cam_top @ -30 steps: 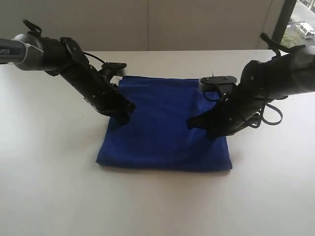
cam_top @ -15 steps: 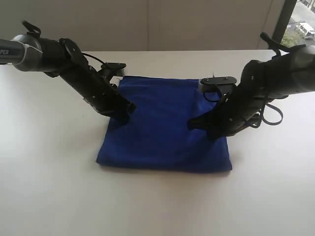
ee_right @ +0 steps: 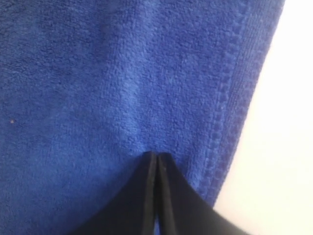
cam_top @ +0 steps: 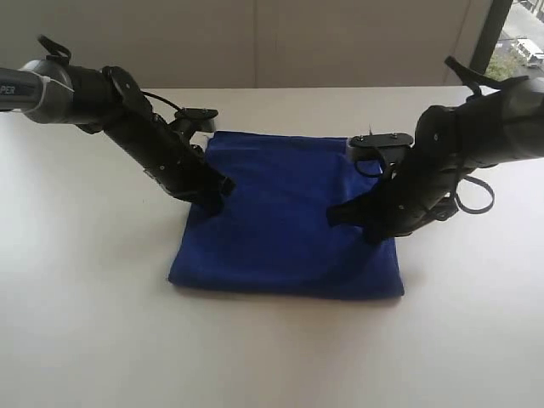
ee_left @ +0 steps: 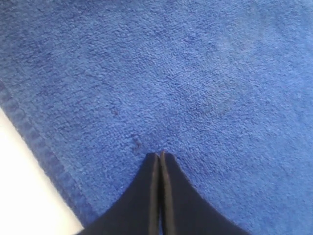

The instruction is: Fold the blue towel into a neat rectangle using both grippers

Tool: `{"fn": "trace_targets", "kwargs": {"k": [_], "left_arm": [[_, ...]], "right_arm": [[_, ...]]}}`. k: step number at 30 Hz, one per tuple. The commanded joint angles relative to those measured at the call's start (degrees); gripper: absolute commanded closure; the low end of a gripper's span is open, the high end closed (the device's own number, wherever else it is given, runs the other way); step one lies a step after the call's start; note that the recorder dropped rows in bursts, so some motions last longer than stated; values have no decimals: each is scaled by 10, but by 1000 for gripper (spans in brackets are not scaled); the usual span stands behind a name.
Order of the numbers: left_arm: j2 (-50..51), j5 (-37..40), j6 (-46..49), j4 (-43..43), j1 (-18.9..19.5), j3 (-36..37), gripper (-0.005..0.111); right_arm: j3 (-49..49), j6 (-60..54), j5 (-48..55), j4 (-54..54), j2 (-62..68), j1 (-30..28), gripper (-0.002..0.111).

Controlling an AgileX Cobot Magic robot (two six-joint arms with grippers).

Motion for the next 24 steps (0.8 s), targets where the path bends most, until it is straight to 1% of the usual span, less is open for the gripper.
{"fn": "trace_targets", "kwargs": {"k": [1,5,9,16,24], "left_arm": [[4,1,3,9,-3,10,107],[4,1,3,9,-3,10,107],[4,1,3,9,-3,10,107],[4,1,3,9,-3,10,107],[4,1,3,9,-3,10,107]], "right_arm": [[-3,3,-44,-15,-37,0,108],[-6,10,-130,-15,-60,0,108],[-6,36,-171,-15,-27,0,108],[-6,47,-168,-15,33,0,108],[-6,63,-132,-17,37,-25,108]]}}
